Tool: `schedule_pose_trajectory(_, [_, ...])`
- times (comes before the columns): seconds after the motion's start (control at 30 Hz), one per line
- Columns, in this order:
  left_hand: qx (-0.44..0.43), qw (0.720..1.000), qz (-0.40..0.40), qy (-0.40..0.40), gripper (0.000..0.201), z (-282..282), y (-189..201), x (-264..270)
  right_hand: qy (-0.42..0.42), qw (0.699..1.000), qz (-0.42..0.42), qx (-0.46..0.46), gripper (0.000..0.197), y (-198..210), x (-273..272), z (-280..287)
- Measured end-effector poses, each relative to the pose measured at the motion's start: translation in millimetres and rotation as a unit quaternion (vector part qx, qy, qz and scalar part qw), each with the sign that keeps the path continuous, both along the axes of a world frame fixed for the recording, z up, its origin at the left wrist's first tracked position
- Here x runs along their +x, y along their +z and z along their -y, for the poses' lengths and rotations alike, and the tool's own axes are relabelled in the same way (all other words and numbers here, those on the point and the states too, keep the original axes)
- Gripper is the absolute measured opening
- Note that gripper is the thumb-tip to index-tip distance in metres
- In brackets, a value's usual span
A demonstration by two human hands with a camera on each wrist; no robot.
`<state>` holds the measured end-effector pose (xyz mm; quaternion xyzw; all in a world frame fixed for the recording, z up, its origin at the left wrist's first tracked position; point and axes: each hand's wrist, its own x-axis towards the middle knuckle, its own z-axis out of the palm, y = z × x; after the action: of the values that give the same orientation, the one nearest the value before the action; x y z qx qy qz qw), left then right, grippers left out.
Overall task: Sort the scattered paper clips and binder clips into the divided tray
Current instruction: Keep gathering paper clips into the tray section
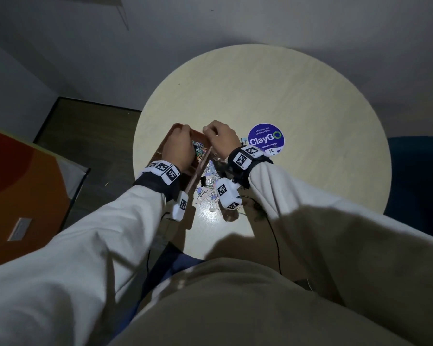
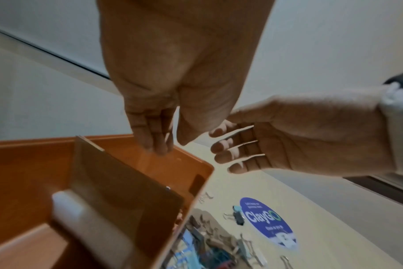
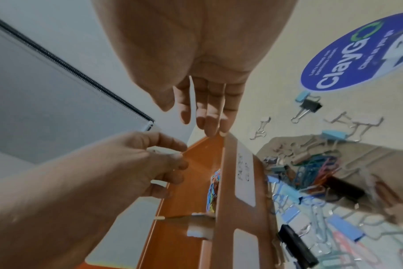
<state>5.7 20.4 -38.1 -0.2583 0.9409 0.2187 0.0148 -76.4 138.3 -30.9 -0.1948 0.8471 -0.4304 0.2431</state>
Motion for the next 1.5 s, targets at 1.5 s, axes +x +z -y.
schedule_pose_trajectory(1.5, [0.191,0.961,0.057,-0.191,0.009,-164.8,-81.0,-21.4,-0.069,0.98,0.169,0.082,0.026,-89.0,6.3,-211.3])
